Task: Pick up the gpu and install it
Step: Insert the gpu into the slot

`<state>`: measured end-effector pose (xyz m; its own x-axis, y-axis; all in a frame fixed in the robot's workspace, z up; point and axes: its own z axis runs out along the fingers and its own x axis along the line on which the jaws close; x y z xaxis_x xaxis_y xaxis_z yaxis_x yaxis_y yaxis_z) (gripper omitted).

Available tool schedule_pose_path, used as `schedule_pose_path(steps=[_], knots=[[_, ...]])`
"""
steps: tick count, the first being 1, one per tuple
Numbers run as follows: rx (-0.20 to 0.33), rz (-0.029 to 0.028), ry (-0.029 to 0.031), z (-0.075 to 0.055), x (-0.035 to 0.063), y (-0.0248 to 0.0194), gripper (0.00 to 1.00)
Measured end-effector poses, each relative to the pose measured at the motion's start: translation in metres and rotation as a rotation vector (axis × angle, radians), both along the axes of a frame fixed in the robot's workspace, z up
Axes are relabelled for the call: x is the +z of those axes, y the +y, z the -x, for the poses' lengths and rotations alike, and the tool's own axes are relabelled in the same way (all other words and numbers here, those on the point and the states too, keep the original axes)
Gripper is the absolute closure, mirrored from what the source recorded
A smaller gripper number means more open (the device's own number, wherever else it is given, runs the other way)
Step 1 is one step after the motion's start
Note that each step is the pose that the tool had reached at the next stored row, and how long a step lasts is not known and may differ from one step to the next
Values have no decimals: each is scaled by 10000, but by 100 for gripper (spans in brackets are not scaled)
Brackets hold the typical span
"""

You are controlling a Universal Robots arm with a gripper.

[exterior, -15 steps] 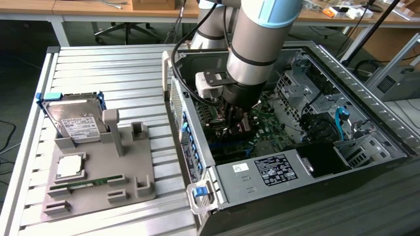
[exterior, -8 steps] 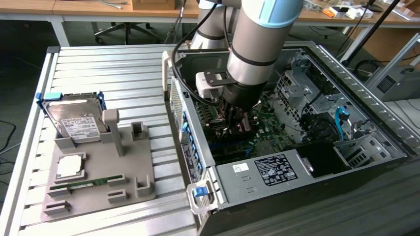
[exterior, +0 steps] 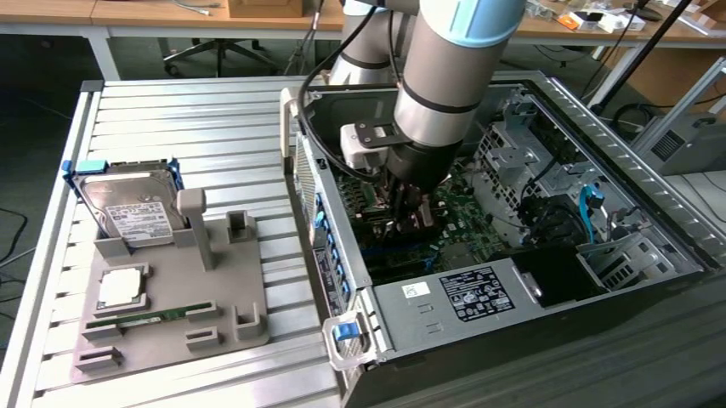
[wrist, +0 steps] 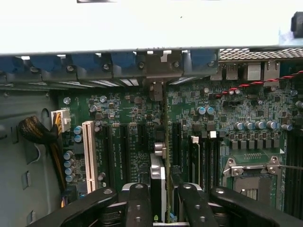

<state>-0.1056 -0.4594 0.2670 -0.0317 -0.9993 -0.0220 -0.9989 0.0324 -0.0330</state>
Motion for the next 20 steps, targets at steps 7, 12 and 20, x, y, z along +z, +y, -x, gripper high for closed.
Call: schedule_pose_path(steps=[7,12,20], knots=[[-3,552,3,-8,-1,46,73],[-3,568,12,-16,-2,88,73],[-3,568,12,21,-2,89,73]])
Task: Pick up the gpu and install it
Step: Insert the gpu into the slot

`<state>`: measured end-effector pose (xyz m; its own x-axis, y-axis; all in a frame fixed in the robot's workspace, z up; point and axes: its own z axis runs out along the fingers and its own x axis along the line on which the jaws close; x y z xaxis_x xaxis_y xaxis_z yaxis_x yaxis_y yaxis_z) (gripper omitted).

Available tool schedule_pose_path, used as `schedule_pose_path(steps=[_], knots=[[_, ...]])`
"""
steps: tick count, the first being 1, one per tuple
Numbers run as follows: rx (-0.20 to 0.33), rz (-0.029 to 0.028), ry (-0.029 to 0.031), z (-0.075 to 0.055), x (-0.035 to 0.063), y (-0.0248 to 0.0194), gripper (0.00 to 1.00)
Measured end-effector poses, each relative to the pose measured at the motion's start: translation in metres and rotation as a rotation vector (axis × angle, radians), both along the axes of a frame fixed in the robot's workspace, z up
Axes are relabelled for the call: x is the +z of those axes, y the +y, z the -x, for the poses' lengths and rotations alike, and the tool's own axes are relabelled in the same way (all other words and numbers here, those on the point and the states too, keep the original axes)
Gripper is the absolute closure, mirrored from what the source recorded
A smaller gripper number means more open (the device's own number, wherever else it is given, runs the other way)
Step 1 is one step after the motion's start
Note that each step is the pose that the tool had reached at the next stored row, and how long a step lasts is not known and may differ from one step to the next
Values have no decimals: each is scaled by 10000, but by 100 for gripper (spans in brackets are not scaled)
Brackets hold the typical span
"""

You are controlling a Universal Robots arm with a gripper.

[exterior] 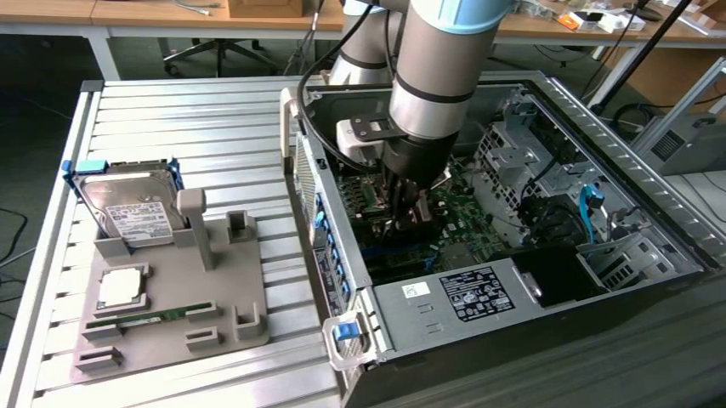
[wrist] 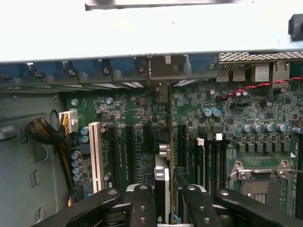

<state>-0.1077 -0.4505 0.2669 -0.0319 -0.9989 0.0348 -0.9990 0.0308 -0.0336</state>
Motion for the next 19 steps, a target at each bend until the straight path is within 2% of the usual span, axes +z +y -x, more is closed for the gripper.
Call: schedule_pose_path(steps=[13,19], knots=[[-9,-1,0,0,-6,5,73],[33,32,0,1,-7,18,73]])
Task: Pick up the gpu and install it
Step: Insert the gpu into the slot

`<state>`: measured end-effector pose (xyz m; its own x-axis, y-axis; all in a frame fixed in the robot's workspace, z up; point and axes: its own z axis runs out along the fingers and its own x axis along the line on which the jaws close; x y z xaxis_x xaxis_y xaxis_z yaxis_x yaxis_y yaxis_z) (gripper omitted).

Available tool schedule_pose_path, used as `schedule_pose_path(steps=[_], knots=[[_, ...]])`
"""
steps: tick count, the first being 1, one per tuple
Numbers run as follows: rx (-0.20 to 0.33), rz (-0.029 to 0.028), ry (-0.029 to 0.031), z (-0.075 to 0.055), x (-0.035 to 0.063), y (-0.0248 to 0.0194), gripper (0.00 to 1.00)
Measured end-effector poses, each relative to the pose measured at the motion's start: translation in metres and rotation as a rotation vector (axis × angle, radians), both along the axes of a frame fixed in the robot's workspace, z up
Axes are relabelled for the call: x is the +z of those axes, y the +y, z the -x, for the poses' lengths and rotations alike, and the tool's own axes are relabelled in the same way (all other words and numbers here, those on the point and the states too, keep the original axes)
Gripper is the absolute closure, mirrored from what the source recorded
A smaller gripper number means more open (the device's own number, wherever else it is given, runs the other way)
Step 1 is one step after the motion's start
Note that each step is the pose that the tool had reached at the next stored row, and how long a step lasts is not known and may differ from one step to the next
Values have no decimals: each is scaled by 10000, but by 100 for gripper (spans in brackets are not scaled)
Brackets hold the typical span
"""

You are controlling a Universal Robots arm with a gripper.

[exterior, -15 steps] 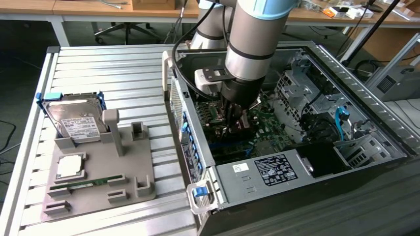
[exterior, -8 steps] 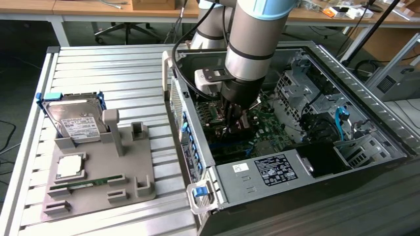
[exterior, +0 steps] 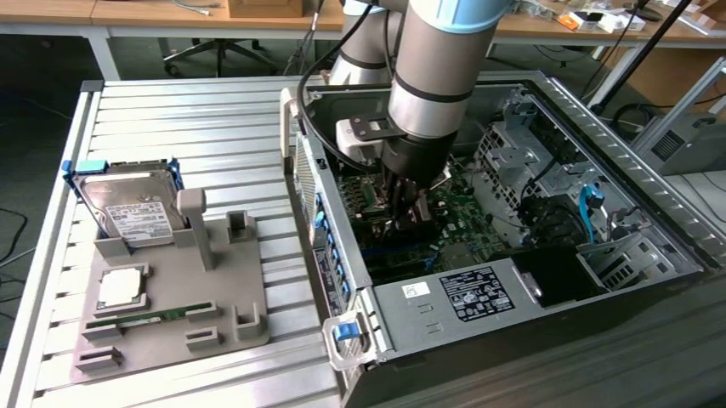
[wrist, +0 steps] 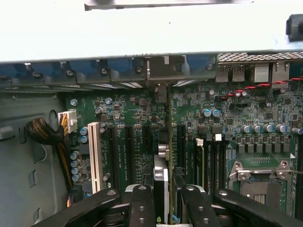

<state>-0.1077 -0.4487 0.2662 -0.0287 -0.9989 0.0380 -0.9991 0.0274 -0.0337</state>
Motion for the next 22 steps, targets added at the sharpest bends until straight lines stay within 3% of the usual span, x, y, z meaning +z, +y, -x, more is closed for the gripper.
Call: schedule_pose_path(steps=[9,18,22], knots=[[27,147,3,0,-38,0,73],[27,148,2,0,-47,0,73],[27,104,1,0,-68,0,73]])
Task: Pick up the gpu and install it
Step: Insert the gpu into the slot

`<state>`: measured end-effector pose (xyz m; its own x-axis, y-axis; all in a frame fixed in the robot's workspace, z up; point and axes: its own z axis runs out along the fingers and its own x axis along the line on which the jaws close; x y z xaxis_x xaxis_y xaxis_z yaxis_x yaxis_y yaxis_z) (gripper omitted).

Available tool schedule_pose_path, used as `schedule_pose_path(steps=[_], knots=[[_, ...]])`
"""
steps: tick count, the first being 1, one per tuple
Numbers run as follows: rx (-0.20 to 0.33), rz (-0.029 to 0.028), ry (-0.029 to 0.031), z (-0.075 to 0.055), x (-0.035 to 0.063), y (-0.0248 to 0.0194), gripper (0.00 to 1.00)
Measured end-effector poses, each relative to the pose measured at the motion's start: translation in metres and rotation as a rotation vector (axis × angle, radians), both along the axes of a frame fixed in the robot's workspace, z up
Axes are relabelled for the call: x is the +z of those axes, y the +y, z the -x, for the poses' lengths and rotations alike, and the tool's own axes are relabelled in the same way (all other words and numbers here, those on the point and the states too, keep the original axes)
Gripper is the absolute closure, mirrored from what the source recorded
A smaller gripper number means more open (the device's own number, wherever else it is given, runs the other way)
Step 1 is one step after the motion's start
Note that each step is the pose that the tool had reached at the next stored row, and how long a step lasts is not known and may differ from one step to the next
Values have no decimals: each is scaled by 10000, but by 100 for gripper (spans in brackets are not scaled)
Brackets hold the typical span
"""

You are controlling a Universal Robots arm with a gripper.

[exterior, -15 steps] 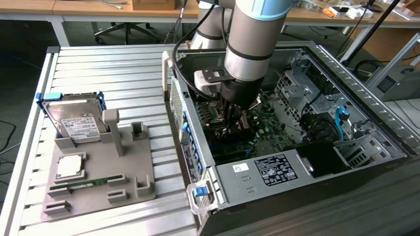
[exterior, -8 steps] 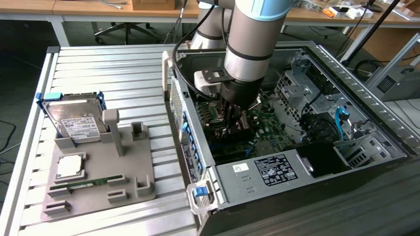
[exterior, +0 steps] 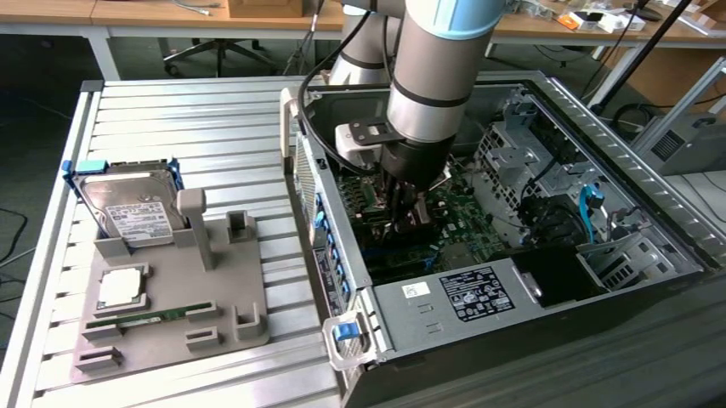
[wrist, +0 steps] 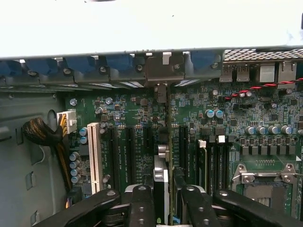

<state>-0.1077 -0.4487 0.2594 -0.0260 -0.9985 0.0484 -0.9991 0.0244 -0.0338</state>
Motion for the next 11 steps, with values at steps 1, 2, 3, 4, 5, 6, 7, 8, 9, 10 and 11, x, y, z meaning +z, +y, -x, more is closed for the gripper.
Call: schedule_pose_path(steps=[1,2,3,4,5,6,7,8,9,10,11], knots=[[0,0,0,0,0,0,73],[1,-1,0,0,0,0,73],[0,0,0,0,0,0,73],[1,-1,-1,0,-1,0,73],[0,-1,0,0,0,0,73],[0,-1,-1,0,0,0,73],[0,-1,0,0,0,0,73],[0,-1,0,0,0,0,73],[0,0,0,0,0,0,73],[0,-4,-3,0,-1,0,73],[0,-8,-5,0,-4,1,72]])
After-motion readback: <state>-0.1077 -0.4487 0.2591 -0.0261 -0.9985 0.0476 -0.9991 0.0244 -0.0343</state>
